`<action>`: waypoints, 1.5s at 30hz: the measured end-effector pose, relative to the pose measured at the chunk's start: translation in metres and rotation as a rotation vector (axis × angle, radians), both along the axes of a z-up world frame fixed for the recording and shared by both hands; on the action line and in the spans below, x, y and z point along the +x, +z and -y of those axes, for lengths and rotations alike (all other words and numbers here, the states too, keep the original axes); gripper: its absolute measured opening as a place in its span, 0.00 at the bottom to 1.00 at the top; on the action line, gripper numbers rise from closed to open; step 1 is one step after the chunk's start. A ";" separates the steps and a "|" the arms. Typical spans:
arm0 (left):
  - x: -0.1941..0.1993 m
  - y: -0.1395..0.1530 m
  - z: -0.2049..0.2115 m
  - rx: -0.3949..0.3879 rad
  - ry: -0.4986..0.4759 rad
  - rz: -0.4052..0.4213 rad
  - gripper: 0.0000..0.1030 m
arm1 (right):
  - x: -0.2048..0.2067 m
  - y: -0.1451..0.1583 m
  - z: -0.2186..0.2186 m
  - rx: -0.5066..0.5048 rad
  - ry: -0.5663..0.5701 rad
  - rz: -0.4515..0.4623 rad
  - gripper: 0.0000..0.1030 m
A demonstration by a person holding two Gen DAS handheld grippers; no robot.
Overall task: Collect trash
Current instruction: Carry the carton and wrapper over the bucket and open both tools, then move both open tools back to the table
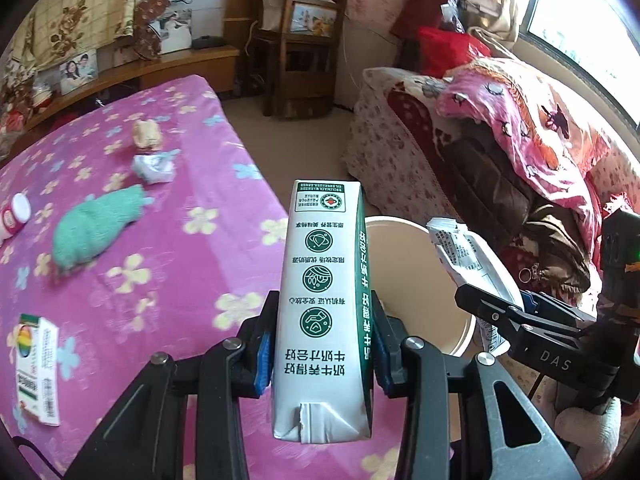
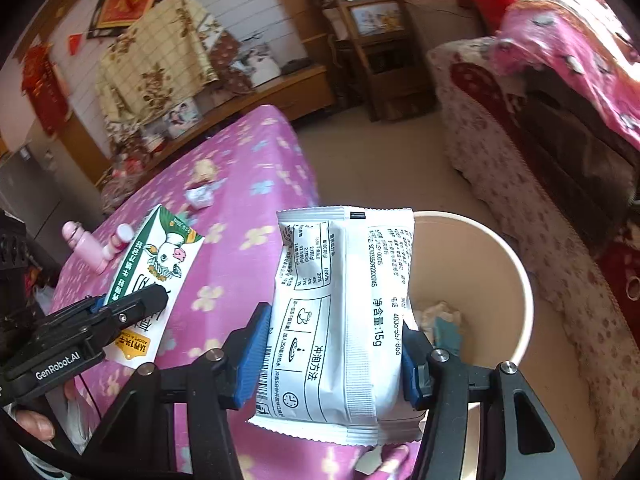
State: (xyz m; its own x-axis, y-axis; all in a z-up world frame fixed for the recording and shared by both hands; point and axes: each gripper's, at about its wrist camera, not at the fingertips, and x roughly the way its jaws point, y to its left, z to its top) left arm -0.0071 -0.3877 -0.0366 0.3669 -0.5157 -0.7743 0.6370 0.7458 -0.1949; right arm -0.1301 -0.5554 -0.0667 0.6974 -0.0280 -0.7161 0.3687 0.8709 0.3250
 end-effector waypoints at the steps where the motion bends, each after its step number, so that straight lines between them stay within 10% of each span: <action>1: 0.001 -0.002 0.005 0.002 -0.005 -0.004 0.40 | -0.001 -0.002 0.005 -0.010 -0.017 -0.008 0.57; 18: 0.009 -0.027 0.067 -0.043 -0.074 -0.082 0.41 | -0.005 -0.045 0.061 0.012 -0.189 -0.054 0.59; 21: 0.011 -0.030 0.071 -0.044 -0.074 -0.096 0.57 | -0.006 -0.045 0.067 0.032 -0.207 -0.024 0.78; 45: 0.013 -0.014 -0.001 0.018 0.045 0.011 0.67 | 0.008 -0.030 0.031 -0.077 -0.139 -0.020 0.82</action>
State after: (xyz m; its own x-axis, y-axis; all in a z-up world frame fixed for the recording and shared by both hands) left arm 0.0064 -0.3870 -0.0503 0.3981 -0.4841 -0.7792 0.6045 0.7773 -0.1741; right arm -0.1220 -0.5863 -0.0963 0.6689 -0.1787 -0.7216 0.4927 0.8334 0.2504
